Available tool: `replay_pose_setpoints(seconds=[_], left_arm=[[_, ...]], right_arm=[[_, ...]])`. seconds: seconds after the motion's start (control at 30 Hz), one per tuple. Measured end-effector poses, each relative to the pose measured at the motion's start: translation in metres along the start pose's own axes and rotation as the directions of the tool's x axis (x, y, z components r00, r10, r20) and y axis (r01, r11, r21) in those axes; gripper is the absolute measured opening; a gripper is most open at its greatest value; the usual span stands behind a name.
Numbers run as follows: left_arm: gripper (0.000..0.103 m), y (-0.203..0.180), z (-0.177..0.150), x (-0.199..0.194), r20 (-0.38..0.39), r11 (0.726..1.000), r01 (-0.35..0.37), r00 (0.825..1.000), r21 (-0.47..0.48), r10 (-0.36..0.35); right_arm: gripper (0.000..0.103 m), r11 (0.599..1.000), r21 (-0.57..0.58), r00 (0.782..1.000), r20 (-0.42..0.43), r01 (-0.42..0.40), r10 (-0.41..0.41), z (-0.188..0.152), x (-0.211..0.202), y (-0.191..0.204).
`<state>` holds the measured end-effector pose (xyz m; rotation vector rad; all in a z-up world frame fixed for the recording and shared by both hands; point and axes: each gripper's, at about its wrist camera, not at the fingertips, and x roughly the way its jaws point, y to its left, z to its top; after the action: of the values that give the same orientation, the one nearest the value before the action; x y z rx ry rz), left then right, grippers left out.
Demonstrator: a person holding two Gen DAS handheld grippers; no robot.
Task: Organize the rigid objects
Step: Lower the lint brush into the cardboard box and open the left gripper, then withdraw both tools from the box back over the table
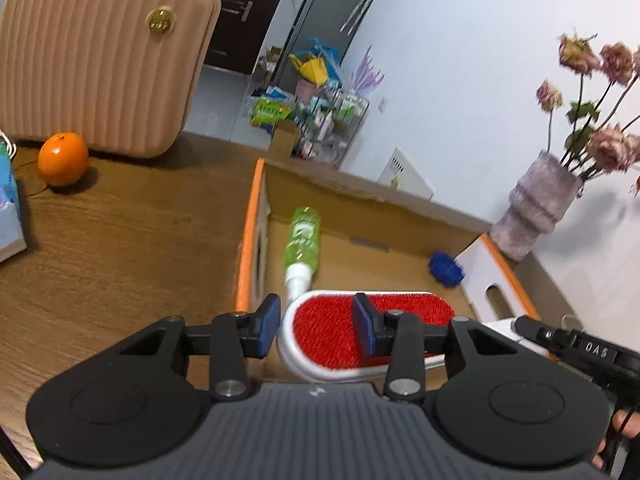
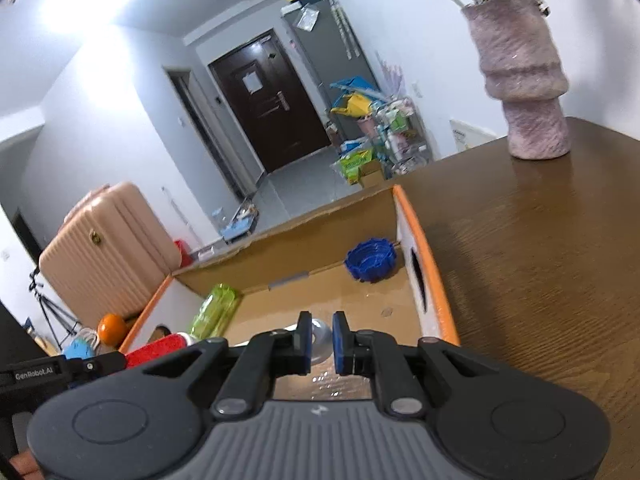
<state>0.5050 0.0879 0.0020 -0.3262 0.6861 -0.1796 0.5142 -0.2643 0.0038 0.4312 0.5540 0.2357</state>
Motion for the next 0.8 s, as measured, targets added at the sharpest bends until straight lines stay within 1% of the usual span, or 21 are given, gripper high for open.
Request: replay_pose_setpoints(seconds=[0.07,0.13,0.2,0.27,0.33,0.4,0.43,0.47,0.53,0.6,0.63,0.7,0.73,0.77,0.8], left_arm=[[0.04,0.001,-0.002,0.001,-0.014,1.0,0.002,1.0,0.011,-0.001],[0.04,-0.001,-0.001,-0.003,-0.015,1.0,-0.025,1.0,0.019,0.025],[0.04,-0.006,0.001,-0.014,0.003,0.999,-0.026,1.0,0.032,0.026],[0.04,-0.011,0.003,-0.028,0.019,0.999,-0.027,0.999,0.047,0.026],[0.041,-0.02,0.001,-0.048,0.045,0.996,-0.036,0.998,0.077,0.032],[0.046,-0.031,-0.005,-0.072,0.078,0.991,-0.039,0.996,0.124,0.03],[0.05,-0.036,-0.011,-0.085,0.096,0.987,-0.043,0.995,0.152,0.029],[0.052,-0.042,-0.018,-0.098,0.109,0.983,-0.052,0.993,0.174,0.033],[0.053,-0.052,-0.036,-0.128,0.141,0.974,-0.085,0.988,0.211,0.055],[0.059,-0.061,-0.058,-0.155,0.18,0.966,-0.114,0.981,0.232,0.072],[0.062,-0.065,-0.068,-0.168,0.199,0.962,-0.131,0.976,0.241,0.083],[0.063,-0.072,-0.094,-0.19,0.239,0.951,-0.177,0.964,0.254,0.116],[0.064,-0.078,-0.11,-0.201,0.265,0.941,-0.209,0.954,0.268,0.137],[0.067,-0.082,-0.124,-0.211,0.293,0.931,-0.236,0.944,0.278,0.152],[0.074,-0.085,-0.14,-0.222,0.329,0.922,-0.264,0.93,0.285,0.164]], right_arm=[[0.009,1.0,-0.015,1.0,-0.02,-0.01,0.009,-0.004,0.005,0.0],[0.007,0.999,-0.042,0.998,-0.054,-0.018,0.016,-0.007,0.013,0.004],[0.007,0.996,-0.085,0.999,-0.048,0.006,-0.01,-0.011,0.013,0.01],[0.007,0.996,-0.094,0.999,-0.049,-0.001,-0.003,-0.011,0.007,0.014],[0.007,0.992,-0.123,1.0,-0.024,0.005,-0.008,-0.008,-0.007,0.019],[0.009,0.988,-0.154,1.0,0.002,-0.001,0.002,-0.005,-0.027,0.025],[0.01,0.985,-0.171,1.0,0.011,-0.008,0.01,-0.003,-0.039,0.028],[0.011,0.982,-0.19,1.0,0.021,-0.013,0.018,-0.002,-0.053,0.031],[0.011,0.968,-0.249,0.998,0.05,-0.023,0.037,-0.003,-0.085,0.038],[0.011,0.953,-0.302,0.996,0.077,-0.019,0.044,-0.007,-0.117,0.045],[0.013,0.945,-0.326,0.995,0.093,-0.013,0.046,-0.011,-0.133,0.049],[0.016,0.929,-0.369,0.991,0.127,0.007,0.043,-0.025,-0.166,0.053],[0.016,0.922,-0.388,0.99,0.138,0.016,0.041,-0.032,-0.179,0.055],[0.02,0.913,-0.408,0.988,0.149,0.025,0.04,-0.043,-0.193,0.057],[0.024,0.904,-0.426,0.986,0.163,0.037,0.037,-0.055,-0.208,0.058]])
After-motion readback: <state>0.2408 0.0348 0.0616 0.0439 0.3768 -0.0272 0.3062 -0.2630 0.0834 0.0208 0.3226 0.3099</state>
